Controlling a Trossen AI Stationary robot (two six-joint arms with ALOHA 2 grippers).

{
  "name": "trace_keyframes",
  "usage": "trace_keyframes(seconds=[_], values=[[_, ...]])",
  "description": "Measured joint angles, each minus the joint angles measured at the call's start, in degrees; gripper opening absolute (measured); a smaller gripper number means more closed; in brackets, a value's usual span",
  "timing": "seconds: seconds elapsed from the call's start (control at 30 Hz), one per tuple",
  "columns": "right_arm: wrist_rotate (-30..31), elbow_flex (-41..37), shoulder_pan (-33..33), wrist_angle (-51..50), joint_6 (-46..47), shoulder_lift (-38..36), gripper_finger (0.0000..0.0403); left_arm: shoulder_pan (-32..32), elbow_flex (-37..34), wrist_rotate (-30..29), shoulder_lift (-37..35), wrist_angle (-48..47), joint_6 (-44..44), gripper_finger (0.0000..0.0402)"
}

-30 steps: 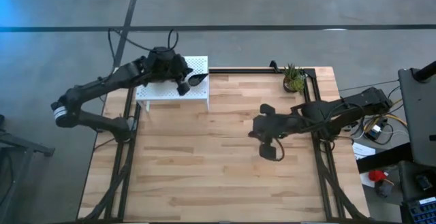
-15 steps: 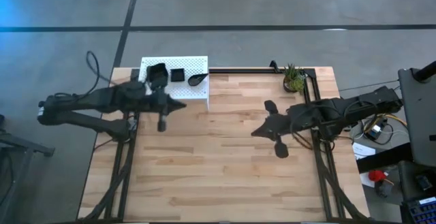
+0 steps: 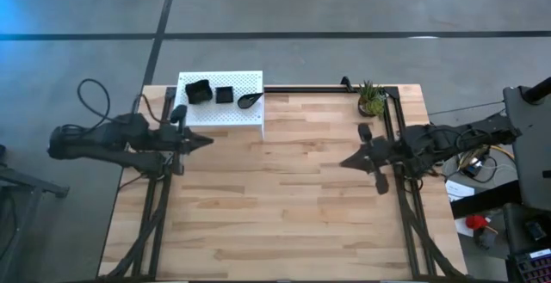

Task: Pick & Place Mini shaped plates
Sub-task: Return to Home Position

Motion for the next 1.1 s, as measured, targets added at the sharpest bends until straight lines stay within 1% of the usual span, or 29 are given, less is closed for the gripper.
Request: trace_keyframes(seconds=[0.27, 0.57, 0.73, 0.8, 1.0, 1.1], values=[[0.00, -5.78, 0.00, 2.05, -0.44, -9.45, 0.0008, 0.02, -5.20, 0.01, -9.02, 0.82, -0.01, 0.0000], [-0.04, -10.47, 0.00, 2.63, -0.86, -18.34, 0.0008, 0.02, -6.59, 0.00, -19.00, -0.91, -1.02, 0.0000], [-0.14, -12.60, 0.00, 2.66, -1.11, -23.35, 0.0008, 0.02, -7.54, 0.01, -22.49, -3.24, -1.48, 0.0000], [-1.22, -13.22, 0.00, 2.70, -1.15, -25.47, 0.0008, 0.02, -8.00, 0.00, -23.82, -2.90, -1.63, 0.0000], [-1.44, -15.42, 0.00, 2.57, -0.83, -31.48, 0.0008, 0.02, -9.28, 0.00, -27.81, -3.20, -1.99, 0.0000], [-1.44, -16.38, 0.00, 1.79, -0.94, -34.43, 0.0008, 0.02, -9.48, 0.00, -28.27, -3.35, -2.02, 0.0000]])
